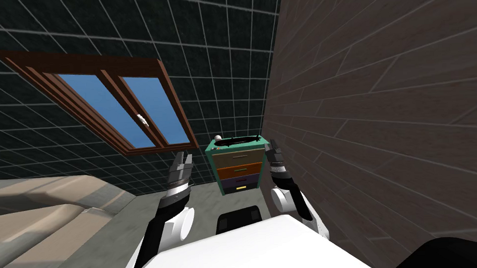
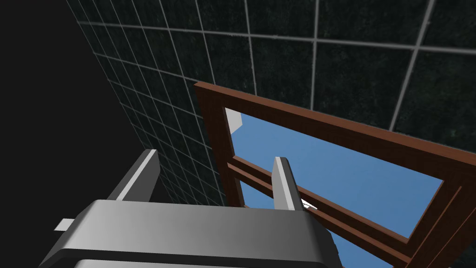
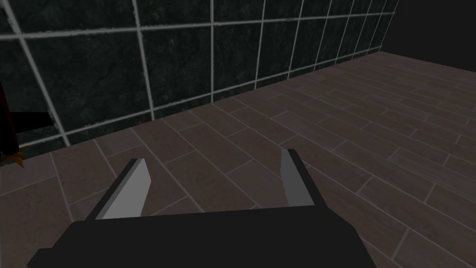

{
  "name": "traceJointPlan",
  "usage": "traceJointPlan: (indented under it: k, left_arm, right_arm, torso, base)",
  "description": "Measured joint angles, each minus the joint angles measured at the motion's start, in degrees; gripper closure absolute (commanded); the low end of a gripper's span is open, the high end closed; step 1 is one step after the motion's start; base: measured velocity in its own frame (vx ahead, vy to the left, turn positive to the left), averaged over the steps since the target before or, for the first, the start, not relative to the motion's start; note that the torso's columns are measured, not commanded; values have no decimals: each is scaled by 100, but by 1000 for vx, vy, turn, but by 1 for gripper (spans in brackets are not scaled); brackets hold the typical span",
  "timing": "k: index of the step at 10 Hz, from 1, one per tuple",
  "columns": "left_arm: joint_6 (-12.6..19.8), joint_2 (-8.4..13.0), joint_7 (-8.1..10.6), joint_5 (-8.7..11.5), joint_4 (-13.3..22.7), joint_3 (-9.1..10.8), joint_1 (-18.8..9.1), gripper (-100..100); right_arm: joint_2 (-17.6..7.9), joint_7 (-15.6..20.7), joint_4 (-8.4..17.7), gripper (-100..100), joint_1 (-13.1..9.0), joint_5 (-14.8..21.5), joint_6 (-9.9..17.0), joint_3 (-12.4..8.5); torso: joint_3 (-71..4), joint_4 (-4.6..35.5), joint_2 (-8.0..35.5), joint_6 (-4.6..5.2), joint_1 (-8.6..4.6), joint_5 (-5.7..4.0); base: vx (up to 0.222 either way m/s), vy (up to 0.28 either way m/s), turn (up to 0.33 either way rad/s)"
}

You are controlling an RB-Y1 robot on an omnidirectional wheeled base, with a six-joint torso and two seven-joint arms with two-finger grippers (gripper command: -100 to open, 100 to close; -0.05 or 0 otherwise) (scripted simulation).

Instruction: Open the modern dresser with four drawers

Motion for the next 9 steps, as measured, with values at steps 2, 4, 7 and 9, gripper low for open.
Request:
traceJointPlan:
  k: [2, 4, 7, 9]
  left_arm:
    - [0, 0, 0, 0, 0, 0, 0, 0]
    - [0, 0, 0, 0, -1, 0, 0, 0]
    - [-1, 0, 0, 0, -1, 0, 0, 0]
    - [-1, 0, 0, 0, -2, 0, 0, 0]
  right_arm:
    - [0, 0, 0, 0, 0, 0, 0, 0]
    - [0, 0, -1, 0, 0, 0, 0, 0]
    - [0, 0, -2, 0, 0, 0, -1, 0]
    - [0, 0, -2, 0, 0, 0, -1, 0]
  torso:
    - [-1200, 600, 597, 0, 0, 0]
    - [-2850, 1424, 1422, 0, 0, 0]
    - [-5381, 2691, 2692, 0, 0, 0]
    - [-7073, 3537, 3539, 0, 0, 0]
  base:
    - [0, 0, 0]
    - [0, 0, 0]
    - [0, 0, 0]
    - [0, 0, 0]
